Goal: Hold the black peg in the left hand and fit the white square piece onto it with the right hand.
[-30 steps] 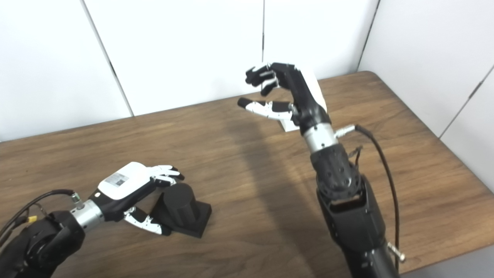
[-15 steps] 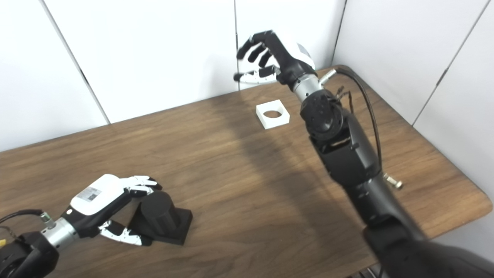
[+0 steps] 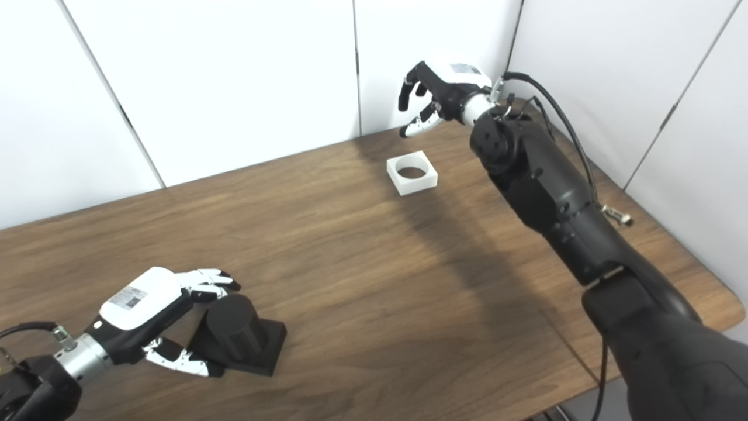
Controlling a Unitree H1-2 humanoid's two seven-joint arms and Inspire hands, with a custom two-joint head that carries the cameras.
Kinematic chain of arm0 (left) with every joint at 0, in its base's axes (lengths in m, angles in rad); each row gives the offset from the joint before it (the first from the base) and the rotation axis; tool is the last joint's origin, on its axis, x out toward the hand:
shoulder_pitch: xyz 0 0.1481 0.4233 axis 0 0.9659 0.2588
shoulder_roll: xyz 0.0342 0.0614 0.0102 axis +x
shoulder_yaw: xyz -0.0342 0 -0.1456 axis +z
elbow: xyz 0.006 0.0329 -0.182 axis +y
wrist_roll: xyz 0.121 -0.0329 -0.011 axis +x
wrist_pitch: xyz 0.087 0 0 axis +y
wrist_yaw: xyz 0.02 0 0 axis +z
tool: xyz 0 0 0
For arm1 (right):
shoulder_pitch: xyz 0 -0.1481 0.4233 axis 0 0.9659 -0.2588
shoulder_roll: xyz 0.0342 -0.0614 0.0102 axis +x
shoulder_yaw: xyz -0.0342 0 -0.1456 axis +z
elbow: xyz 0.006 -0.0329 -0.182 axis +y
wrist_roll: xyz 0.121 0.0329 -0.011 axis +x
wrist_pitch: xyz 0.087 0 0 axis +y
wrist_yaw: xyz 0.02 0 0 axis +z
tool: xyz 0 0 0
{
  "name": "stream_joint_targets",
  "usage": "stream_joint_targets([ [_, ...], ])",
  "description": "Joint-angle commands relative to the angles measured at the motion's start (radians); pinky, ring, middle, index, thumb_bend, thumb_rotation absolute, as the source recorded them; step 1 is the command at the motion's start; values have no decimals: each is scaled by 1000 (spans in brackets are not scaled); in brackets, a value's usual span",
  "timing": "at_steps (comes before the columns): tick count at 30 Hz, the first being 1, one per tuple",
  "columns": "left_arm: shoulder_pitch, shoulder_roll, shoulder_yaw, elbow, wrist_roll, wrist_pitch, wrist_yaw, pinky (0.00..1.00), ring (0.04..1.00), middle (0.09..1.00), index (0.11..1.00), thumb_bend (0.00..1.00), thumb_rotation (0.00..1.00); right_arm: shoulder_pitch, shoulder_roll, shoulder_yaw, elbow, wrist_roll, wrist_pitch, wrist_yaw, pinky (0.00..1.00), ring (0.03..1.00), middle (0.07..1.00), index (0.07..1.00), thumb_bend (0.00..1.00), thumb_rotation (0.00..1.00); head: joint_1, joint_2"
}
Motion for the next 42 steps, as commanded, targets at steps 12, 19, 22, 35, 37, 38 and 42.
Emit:
stream_joint_targets([
  [12,36,54,-6,11,44,12,-80,722,860,817,487,524,60,-143,-77,75,61,-38,23,192,867,882,857,784,699,389,13,-11],
  [19,45,52,7,0,45,20,-95,727,862,818,487,524,59,-192,-92,96,93,-3,47,338,901,955,958,892,750,488,18,-8],
  [22,47,49,10,0,49,17,-91,729,862,817,487,524,59,-207,-97,97,104,19,51,388,759,961,988,923,815,510,23,-6],
  [35,50,44,13,5,57,23,-93,729,865,823,488,524,59,-260,-130,167,125,28,92,569,905,1000,1000,984,1000,455,24,-2],
  [37,50,43,13,7,57,22,-93,728,865,821,488,524,60,-262,-132,178,128,27,85,578,899,1000,1000,983,1000,423,24,-2],
  [38,50,43,13,7,54,22,-94,731,865,821,488,524,60,-264,-133,186,133,26,82,587,895,1000,1000,984,997,391,24,-2],
  [42,49,45,15,7,51,21,-96,726,863,819,488,524,60,-268,-132,209,150,22,79,604,867,1000,1000,980,968,313,27,2],
])
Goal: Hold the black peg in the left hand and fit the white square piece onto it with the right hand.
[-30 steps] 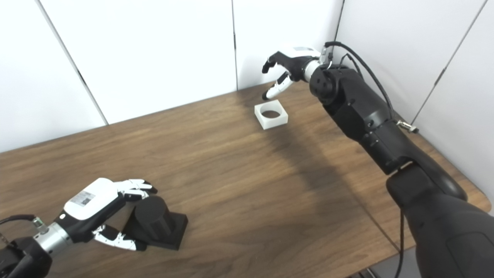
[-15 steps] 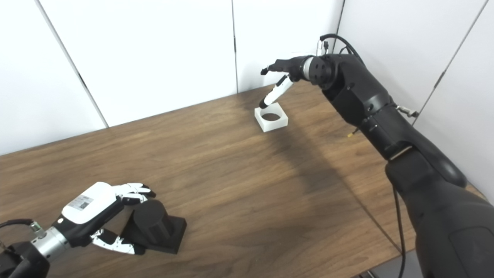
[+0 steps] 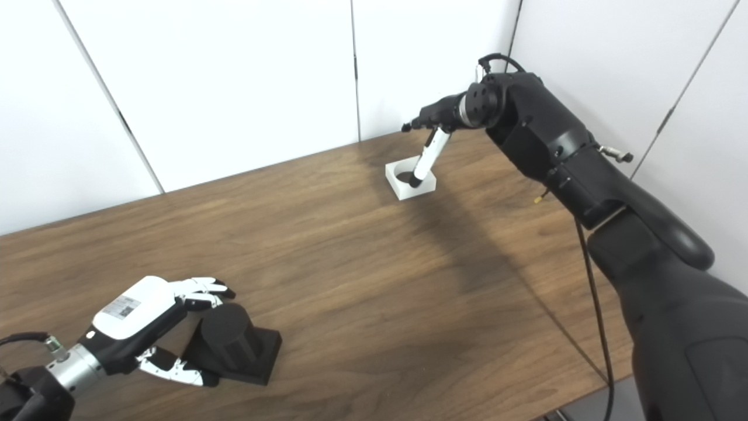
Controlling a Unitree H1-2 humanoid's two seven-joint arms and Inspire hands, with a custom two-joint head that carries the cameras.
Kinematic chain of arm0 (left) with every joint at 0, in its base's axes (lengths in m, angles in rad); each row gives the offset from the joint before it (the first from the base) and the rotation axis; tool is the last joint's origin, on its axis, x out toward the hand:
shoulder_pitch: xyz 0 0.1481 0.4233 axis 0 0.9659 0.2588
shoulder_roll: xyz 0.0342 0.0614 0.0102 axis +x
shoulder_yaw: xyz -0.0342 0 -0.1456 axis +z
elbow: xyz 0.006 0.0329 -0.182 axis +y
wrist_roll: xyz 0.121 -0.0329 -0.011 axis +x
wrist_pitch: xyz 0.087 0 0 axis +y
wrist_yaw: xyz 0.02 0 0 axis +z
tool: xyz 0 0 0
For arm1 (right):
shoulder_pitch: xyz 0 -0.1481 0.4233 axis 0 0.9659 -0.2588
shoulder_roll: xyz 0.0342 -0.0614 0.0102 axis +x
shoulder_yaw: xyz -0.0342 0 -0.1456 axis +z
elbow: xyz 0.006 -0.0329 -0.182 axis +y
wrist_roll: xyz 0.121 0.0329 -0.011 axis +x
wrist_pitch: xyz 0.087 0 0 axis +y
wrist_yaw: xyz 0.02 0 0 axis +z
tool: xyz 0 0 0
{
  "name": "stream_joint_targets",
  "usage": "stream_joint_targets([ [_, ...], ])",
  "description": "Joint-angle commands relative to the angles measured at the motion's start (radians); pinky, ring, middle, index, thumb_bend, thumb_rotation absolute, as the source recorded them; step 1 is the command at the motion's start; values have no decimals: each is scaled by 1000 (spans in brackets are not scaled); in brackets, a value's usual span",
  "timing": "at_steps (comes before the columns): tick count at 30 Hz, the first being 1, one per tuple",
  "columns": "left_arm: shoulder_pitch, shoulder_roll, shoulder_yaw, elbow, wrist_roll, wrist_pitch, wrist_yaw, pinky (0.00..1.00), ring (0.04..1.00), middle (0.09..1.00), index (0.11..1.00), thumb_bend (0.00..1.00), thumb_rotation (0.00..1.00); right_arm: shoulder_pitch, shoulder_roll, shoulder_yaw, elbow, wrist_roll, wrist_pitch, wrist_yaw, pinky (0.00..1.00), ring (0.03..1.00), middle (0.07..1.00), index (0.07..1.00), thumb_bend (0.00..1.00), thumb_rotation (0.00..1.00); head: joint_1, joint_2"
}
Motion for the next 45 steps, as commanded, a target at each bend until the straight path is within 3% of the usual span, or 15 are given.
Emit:
stream_joint_targets([
  [1,25,43,-17,26,59,17,-65,725,863,819,487,524,60,-66,-30,-4,-6,-9,-16,0,861,1000,1000,976,959,296,4,-3],
  [5,25,46,-16,34,59,10,-55,723,858,817,487,524,60,-56,-24,6,2,-13,-10,-9,834,1000,1000,960,948,237,5,-1],
  [14,27,45,-17,20,60,13,-66,718,858,814,487,524,60,-14,-7,20,5,-69,-32,-110,776,985,1000,955,970,284,14,5],
  [27,30,43,-16,18,66,18,-66,706,859,819,487,524,61,12,23,4,38,-70,-39,-181,766,965,1000,958,957,234,23,6],
  [39,34,44,-14,7,69,21,-66,714,858,818,487,525,60,46,43,-6,48,-67,-56,-239,865,958,1000,949,885,198,32,7],
  [45,37,42,-13,6,69,23,-67,720,861,817,487,525,60,68,61,-7,69,-73,-85,-307,886,953,978,921,837,199,36,10],
])
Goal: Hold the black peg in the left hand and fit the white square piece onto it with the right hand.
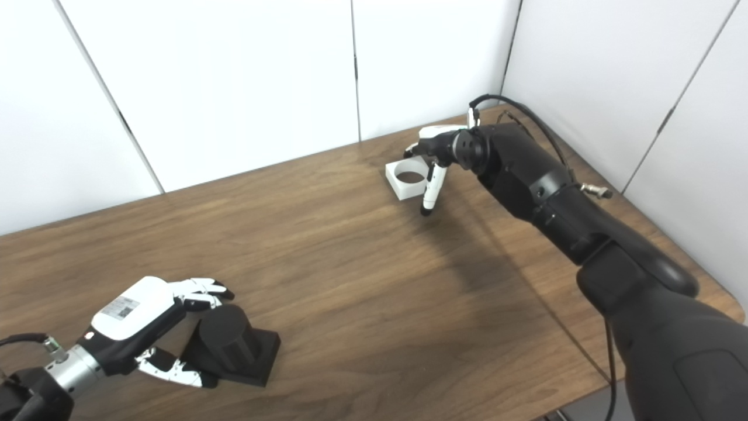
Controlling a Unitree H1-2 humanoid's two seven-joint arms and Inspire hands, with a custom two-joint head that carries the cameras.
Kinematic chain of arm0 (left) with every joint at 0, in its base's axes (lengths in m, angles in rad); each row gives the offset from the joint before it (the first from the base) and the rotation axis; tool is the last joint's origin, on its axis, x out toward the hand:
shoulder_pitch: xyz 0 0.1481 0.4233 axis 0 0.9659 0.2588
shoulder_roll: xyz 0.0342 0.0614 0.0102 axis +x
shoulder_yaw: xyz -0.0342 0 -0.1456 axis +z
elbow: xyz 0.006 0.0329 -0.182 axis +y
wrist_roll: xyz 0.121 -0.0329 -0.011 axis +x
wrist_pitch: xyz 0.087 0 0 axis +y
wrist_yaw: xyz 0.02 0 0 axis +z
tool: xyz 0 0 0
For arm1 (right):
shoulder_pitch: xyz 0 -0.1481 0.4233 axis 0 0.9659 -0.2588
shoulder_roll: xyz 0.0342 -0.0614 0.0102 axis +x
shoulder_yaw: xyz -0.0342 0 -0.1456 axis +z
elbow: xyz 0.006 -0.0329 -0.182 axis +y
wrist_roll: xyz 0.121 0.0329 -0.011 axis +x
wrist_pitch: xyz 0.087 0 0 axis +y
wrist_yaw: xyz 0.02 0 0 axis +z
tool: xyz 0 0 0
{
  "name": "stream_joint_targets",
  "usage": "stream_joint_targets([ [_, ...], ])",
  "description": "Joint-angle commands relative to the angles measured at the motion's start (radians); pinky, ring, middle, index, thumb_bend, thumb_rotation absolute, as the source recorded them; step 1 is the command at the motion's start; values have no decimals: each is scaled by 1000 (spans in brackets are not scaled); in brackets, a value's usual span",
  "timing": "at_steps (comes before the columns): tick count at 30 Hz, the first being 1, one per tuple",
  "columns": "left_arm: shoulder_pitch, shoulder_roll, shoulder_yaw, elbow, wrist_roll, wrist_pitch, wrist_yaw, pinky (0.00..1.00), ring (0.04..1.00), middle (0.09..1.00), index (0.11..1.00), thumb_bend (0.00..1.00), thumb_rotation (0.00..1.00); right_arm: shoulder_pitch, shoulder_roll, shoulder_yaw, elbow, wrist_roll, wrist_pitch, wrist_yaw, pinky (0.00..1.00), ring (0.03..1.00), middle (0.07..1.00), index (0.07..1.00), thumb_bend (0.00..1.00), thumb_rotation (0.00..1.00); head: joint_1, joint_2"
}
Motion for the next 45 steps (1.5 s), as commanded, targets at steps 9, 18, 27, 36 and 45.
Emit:
stream_joint_targets([
  [9,31,42,-18,4,65,34,-78,713,862,817,487,525,61,-29,8,-16,45,-7,-84,-122,778,896,942,864,777,181,11,13],
  [18,35,51,-14,-1,63,29,-72,701,859,814,487,525,61,-27,34,-8,105,-28,-137,-214,731,868,897,750,742,181,13,14],
  [27,45,55,-8,-25,56,52,-92,708,863,817,487,524,61,-32,44,1,126,-41,-162,-261,731,862,867,667,721,138,19,22],
  [36,46,52,-2,-31,64,48,-89,691,856,814,487,525,61,-26,46,1,145,-50,-197,-290,727,841,832,508,539,141,23,24],
  [45,51,50,0,-31,61,49,-93,698,859,813,487,525,61,-26,41,6,155,-63,-208,-299,717,820,786,486,518,132,23,26],
])
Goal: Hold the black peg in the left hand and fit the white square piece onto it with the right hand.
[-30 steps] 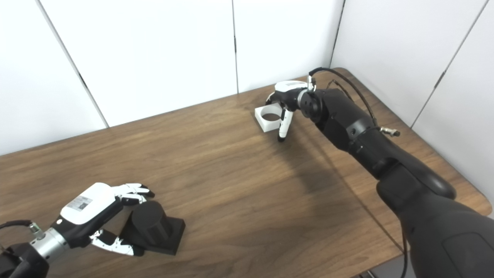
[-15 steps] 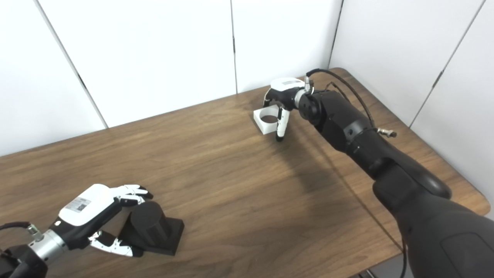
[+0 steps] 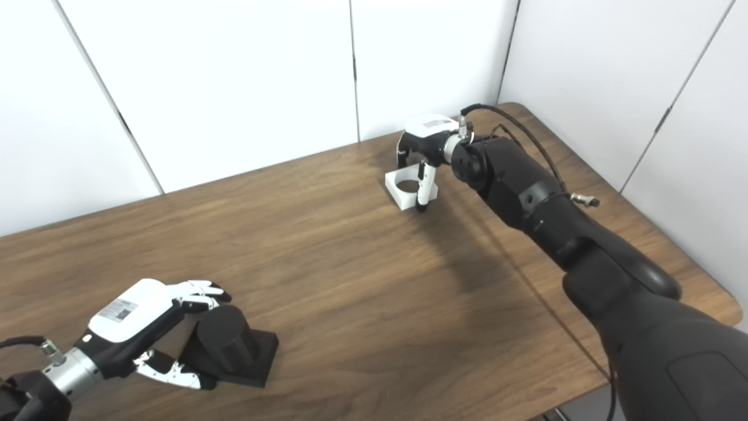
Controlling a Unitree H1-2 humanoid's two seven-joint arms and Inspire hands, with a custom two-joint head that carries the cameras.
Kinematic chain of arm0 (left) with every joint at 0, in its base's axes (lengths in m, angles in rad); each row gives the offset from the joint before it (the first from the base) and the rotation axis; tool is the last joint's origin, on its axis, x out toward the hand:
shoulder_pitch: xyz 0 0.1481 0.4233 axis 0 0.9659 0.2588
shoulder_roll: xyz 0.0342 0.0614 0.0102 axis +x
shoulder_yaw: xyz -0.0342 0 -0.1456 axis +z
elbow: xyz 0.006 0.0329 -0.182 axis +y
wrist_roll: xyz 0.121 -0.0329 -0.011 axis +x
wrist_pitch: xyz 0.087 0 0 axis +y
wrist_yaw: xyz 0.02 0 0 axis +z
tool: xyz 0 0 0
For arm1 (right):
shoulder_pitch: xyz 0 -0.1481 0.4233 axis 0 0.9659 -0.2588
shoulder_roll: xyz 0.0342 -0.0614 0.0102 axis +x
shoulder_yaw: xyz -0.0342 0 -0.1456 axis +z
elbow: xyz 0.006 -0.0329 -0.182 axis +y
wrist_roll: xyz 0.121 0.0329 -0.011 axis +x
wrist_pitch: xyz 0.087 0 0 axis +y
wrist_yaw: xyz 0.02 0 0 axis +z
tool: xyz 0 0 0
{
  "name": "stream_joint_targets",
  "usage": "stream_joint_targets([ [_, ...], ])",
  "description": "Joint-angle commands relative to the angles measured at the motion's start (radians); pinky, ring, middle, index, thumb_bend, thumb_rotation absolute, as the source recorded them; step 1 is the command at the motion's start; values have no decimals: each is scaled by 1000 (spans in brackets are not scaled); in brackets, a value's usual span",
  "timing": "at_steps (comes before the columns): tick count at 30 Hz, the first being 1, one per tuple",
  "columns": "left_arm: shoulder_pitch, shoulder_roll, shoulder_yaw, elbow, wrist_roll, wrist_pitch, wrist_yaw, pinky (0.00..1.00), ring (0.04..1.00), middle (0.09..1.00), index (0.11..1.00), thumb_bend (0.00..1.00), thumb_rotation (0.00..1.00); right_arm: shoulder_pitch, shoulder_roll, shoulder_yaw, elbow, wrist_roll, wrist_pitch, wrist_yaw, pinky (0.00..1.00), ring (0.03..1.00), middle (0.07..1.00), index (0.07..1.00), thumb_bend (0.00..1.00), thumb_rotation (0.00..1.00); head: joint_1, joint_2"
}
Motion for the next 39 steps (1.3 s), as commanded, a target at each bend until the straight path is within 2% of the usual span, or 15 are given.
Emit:
stream_joint_targets([
  [1,32,45,-16,6,55,12,-63,698,860,813,487,524,61,-20,-2,3,6,-26,5,-24,723,821,785,486,518,132,0,1],
  [12,31,45,-17,5,55,17,-72,710,864,819,487,525,61,-6,-7,-16,-16,-10,-8,-43,721,817,774,484,519,127,5,9],
  [17,29,46,-15,3,53,23,-78,707,867,823,487,525,62,7,-7,-41,-46,1,-36,-82,789,834,772,481,520,125,16,15],
  [22,26,44,-15,5,62,23,-76,712,870,822,487,525,62,18,-9,-68,-100,16,-46,-85,864,851,782,480,519,126,36,21],
  [25,23,40,-17,6,58,25,-79,716,873,822,488,525,62,21,-14,-80,-128,18,-50,-83,879,852,785,480,518,129,74,30],
  [30,16,24,-21,20,56,25,-71,706,879,821,487,525,63,34,-27,-101,-178,25,-67,-89,841,836,776,481,519,129,167,54],
  [39,-5,3,-43,9,70,88,-110,718,897,853,488,525,68,46,-30,-127,-253,47,-80,-59,803,832,764,483,520,126,292,86],
])
